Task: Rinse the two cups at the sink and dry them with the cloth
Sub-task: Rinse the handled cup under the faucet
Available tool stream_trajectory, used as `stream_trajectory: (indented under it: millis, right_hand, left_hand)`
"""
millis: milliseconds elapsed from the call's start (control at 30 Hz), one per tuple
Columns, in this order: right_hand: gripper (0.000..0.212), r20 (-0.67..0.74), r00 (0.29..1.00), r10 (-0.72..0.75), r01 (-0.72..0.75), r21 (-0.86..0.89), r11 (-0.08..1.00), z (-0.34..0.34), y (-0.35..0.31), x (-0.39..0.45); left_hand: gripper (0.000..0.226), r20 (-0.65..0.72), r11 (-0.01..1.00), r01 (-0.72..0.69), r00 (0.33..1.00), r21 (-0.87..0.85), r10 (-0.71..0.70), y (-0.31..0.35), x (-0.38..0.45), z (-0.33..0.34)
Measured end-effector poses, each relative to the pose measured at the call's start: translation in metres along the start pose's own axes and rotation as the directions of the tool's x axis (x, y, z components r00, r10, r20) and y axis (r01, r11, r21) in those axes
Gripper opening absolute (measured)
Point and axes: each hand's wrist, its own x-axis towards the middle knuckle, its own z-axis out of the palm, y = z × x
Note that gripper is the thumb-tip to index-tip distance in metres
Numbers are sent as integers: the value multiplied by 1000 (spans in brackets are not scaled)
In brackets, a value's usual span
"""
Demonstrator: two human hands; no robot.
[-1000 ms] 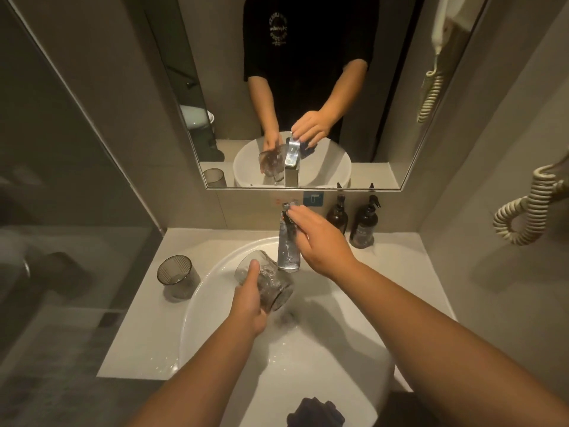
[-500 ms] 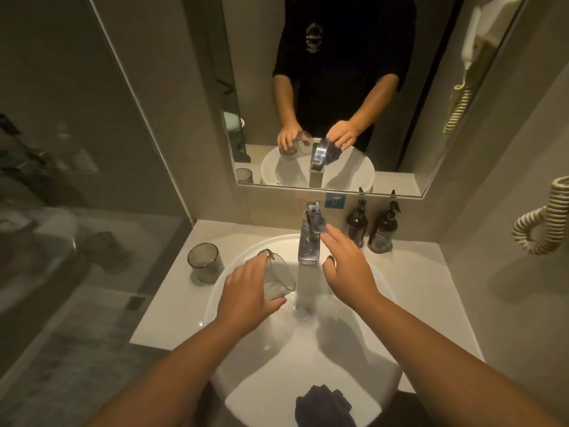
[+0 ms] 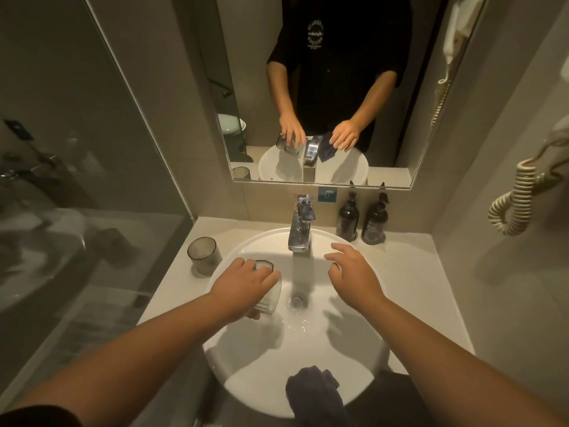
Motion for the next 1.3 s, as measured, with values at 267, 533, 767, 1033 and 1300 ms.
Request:
stream_trajectory:
  millis: [267,533,767,1033,1300]
  right_hand:
    - [34,97,995,-6,12,-65,998,9,0,-5]
    - [33,305,950,65,-107,123,987,31,-24,-19]
    - [89,588,802,-106,-275,521,808,79,-91,-39]
    - [90,521,839,-158,-155,507,848,120,-142,-20]
    - [90,641,720,-264,3,378,926,168,-206,8]
  left_hand:
    - [98,15,995,-86,996,45,85,-12,-8,-11]
    - [103,-108,680,262,886,-685,-450,-5,-43,-1]
    - [82,171,-130,112,721,-985,-671,25,-75,23]
    - [34,165,-271,-40,705,-962,-689,-13,-139,54]
    - [86,258,-182,186,771,-966,-582,-97,-187,114]
